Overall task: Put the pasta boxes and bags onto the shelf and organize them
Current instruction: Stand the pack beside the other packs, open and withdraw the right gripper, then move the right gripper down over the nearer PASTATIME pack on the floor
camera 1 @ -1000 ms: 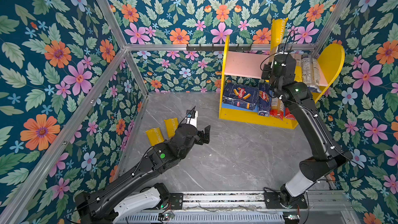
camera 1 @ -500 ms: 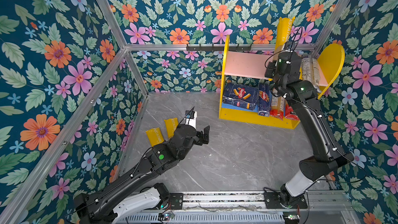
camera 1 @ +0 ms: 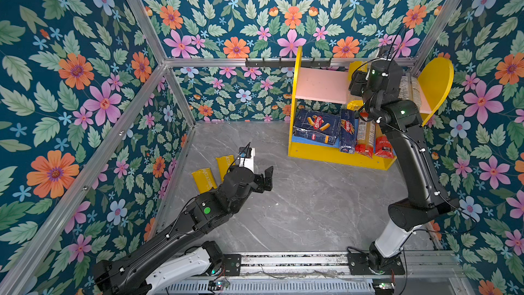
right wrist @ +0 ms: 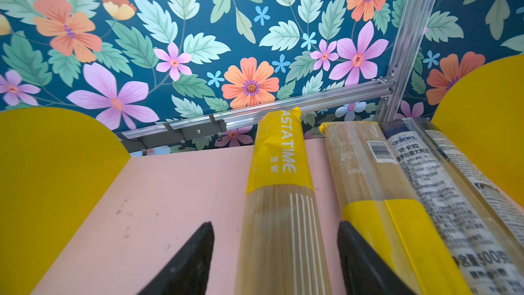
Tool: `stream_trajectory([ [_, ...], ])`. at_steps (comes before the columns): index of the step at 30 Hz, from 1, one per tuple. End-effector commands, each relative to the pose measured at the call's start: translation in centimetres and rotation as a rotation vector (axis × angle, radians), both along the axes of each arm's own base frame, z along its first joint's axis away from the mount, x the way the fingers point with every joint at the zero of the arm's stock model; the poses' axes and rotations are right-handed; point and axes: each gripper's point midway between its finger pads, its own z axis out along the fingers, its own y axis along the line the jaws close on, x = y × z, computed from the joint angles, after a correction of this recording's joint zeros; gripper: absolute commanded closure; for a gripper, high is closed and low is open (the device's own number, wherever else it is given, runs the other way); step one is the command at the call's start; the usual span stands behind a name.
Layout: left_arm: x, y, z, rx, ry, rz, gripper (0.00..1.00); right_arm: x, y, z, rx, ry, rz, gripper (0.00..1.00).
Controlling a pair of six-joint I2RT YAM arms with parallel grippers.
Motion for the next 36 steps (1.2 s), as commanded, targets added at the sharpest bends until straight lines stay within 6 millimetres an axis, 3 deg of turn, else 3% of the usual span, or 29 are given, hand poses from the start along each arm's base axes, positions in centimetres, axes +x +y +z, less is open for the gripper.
stream_trajectory([
  [1, 0.0, 0.6, 0.1, 0.004, -0.011, 0.022, 0.01, -2.1, 1.1, 0.6, 0.025, 0.005, 0.063, 0.27],
  [2, 0.0, 0.8, 0.1, 0.001, -0.012, 0.026, 0.0, -3.5, 1.5, 1.1, 0.023, -0.004, 0.084, 0.27],
  [5, -0.2, 1.2, -0.2, -0.002, -0.007, 0.036, 0.0, -6.6, 3.8, -0.7, 0.003, 0.012, 0.152, 0.24],
  [6, -0.2, 1.4, -0.2, -0.004, -0.006, 0.043, 0.0, -8.2, 4.6, -1.1, 0.01, 0.004, 0.181, 0.08],
  [7, -0.3, 1.6, -0.3, -0.004, -0.003, 0.047, 0.0, -9.2, 5.2, -2.3, 0.023, 0.011, 0.205, 0.01],
  [11, -0.9, 2.8, -1.0, -0.023, 0.01, 0.075, 0.0, -13.4, 7.6, -9.4, 0.1, 0.116, 0.315, 0.01],
  [15, -1.4, 4.4, -1.9, -0.055, 0.021, 0.129, 0.0, -17.0, 10.5, -16.3, 0.031, 0.232, 0.367, 0.01],
  [21, -2.2, 6.1, -3.8, -0.09, 0.055, 0.183, 0.0, -21.0, 13.6, -23.9, 0.121, 0.355, 0.505, 0.01],
  [24, -2.4, 6.6, -4.9, -0.094, 0.078, 0.206, 0.0, -22.1, 13.8, -27.0, 0.155, 0.405, 0.505, 0.01],
  [28, -2.6, 6.9, -6.2, -0.112, 0.105, 0.228, 0.0, -22.9, 14.7, -29.9, 0.176, 0.481, 0.52, 0.01],
  [36, -2.6, 7.2, -8.3, -0.122, 0.125, 0.257, 0.0, -25.0, 17.1, -31.8, 0.12, 0.535, 0.535, 0.01],
])
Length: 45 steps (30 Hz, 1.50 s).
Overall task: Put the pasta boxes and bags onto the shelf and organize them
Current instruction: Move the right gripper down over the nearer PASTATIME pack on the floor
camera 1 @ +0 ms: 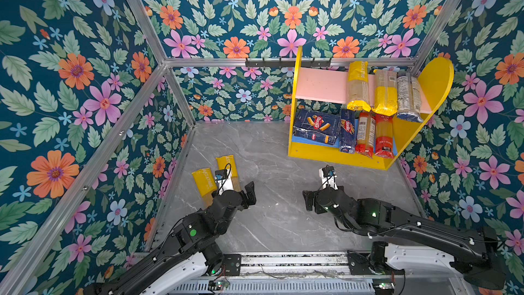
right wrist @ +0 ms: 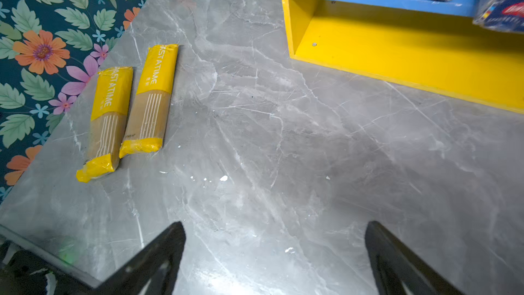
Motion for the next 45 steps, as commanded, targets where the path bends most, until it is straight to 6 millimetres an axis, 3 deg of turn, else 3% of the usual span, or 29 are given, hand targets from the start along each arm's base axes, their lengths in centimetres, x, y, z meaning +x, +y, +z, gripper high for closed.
stream_trajectory([
  [1, 0.2, 0.1, -0.4, -0.018, 0.001, 0.026, 0.0, -0.4, 0.5, -0.2, 0.01, 0.008, -0.034, 0.01],
  [6, 0.6, -0.7, -1.5, 0.027, 0.025, 0.005, 0.0, -1.0, 1.5, -1.1, -0.001, 0.035, -0.028, 0.01],
  [12, 2.4, -0.3, -4.0, 0.042, 0.106, 0.023, 0.0, -0.3, 2.4, -1.5, -0.026, 0.01, -0.026, 0.01],
  [18, 5.2, 3.8, -6.7, -0.1, 0.219, 0.122, 0.0, 0.6, 4.2, -3.1, -0.079, 0.001, -0.001, 0.01],
  [26, 5.8, 7.1, -7.5, -0.124, 0.247, 0.247, 0.0, 3.1, 8.2, -6.2, -0.069, 0.075, 0.067, 0.01],
  [31, 5.0, 9.8, -6.3, -0.096, 0.225, 0.354, 0.0, 4.5, 12.1, -7.8, -0.047, 0.11, 0.142, 0.01],
  [35, 3.4, 11.6, -3.4, -0.097, 0.159, 0.425, 0.0, 5.2, 16.3, -10.2, -0.056, 0.159, 0.213, 0.01],
  [39, 1.8, 12.2, -1.1, -0.125, 0.132, 0.449, 0.0, 5.7, 20.3, -11.6, -0.03, 0.187, 0.276, 0.01],
  [45, -0.4, 12.9, 1.9, -0.149, 0.084, 0.469, 0.0, 6.3, 24.4, -12.7, -0.011, 0.213, 0.337, 0.01],
])
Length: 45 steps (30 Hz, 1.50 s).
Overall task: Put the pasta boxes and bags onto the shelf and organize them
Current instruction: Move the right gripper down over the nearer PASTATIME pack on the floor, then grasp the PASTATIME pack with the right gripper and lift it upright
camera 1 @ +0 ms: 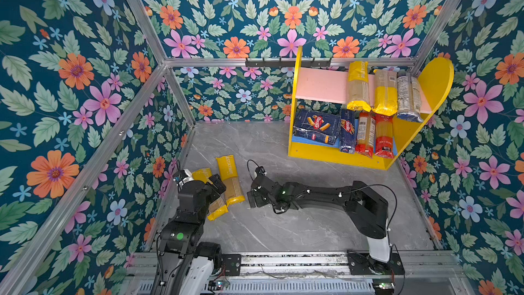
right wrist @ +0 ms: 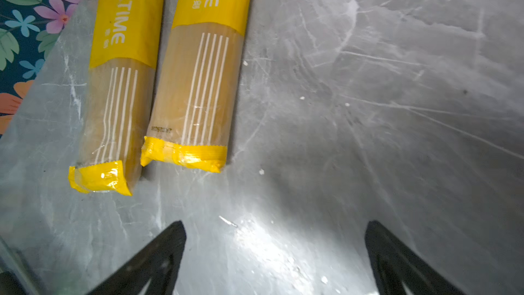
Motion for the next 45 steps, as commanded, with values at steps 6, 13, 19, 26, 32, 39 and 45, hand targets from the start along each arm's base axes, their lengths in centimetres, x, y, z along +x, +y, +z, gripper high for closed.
stream_trajectory([
  [6, -2.4, 1.0, 2.4, 0.011, -0.017, 0.027, 0.0, -0.3, 4.9, -0.6, -0.009, 0.004, 0.089, 0.01],
  [13, -2.9, 0.8, 2.3, 0.003, -0.008, 0.01, 0.0, 0.7, 6.3, -1.9, -0.071, -0.01, 0.07, 0.01],
  [19, -3.1, 0.8, 2.9, 0.002, -0.033, 0.009, 0.0, 1.8, 8.1, -3.2, -0.119, -0.025, 0.085, 0.01],
  [26, -3.9, 1.3, 4.1, 0.016, -0.061, 0.021, 0.0, 2.5, 10.1, -5.4, -0.152, 0.0, 0.101, 0.01],
  [32, -4.0, 1.4, 4.3, 0.021, -0.066, 0.02, 0.0, 3.3, 9.0, -7.5, -0.232, 0.032, 0.067, 0.04],
  [39, -3.7, 1.1, 3.9, 0.015, -0.065, 0.008, 0.0, 3.1, 5.4, -8.5, -0.296, 0.048, 0.023, 0.56],
  [45, -3.4, 0.8, 3.0, 0.011, -0.051, -0.003, 0.0, 1.9, 1.1, -8.2, -0.278, 0.083, -0.036, 0.78],
])
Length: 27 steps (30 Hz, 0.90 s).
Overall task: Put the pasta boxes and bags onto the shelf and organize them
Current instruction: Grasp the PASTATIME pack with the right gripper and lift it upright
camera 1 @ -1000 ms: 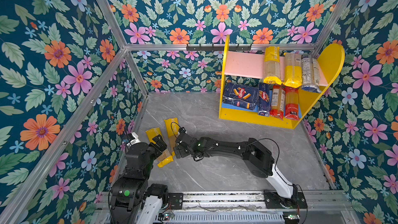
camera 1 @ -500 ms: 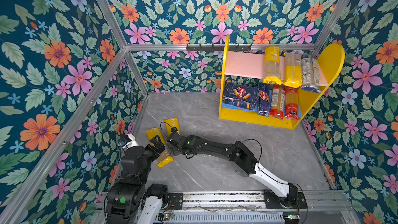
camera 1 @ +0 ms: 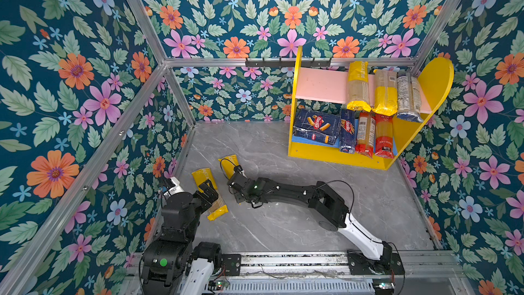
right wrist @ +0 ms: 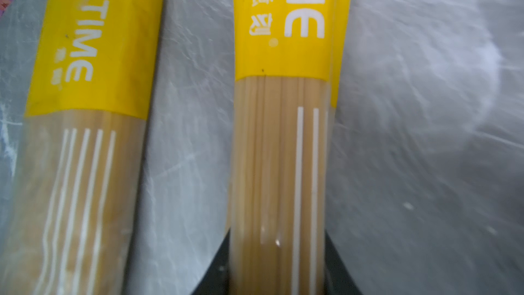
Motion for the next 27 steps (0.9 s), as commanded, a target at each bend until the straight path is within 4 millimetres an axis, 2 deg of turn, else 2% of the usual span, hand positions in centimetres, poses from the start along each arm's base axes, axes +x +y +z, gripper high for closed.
stream_trajectory([
  [1, 0.4, -0.3, 0.1, -0.005, -0.017, -0.015, 0.0, -2.1, -5.4, -2.9, -0.141, 0.099, -0.056, 0.81],
  [5, 0.8, -0.7, -0.8, -0.016, -0.005, -0.028, 0.0, -3.4, -8.0, -1.8, -0.114, 0.111, -0.084, 0.89],
  [10, 1.7, -1.4, -1.9, -0.047, 0.001, -0.049, 0.0, -4.7, -10.2, 1.0, -0.029, 0.107, -0.113, 1.0],
  [17, 2.3, -2.0, -2.8, -0.06, 0.013, -0.067, 0.0, -6.3, -11.5, 4.8, 0.178, 0.114, -0.119, 1.0],
  [23, 2.5, -2.1, -2.8, -0.056, 0.01, -0.077, 0.01, -6.4, -12.6, 8.9, 0.498, 0.181, -0.136, 1.0],
  [27, 2.6, -2.3, -2.4, -0.055, 0.008, -0.088, 0.01, -6.5, -13.6, 10.5, 0.633, 0.207, -0.144, 1.0],
])
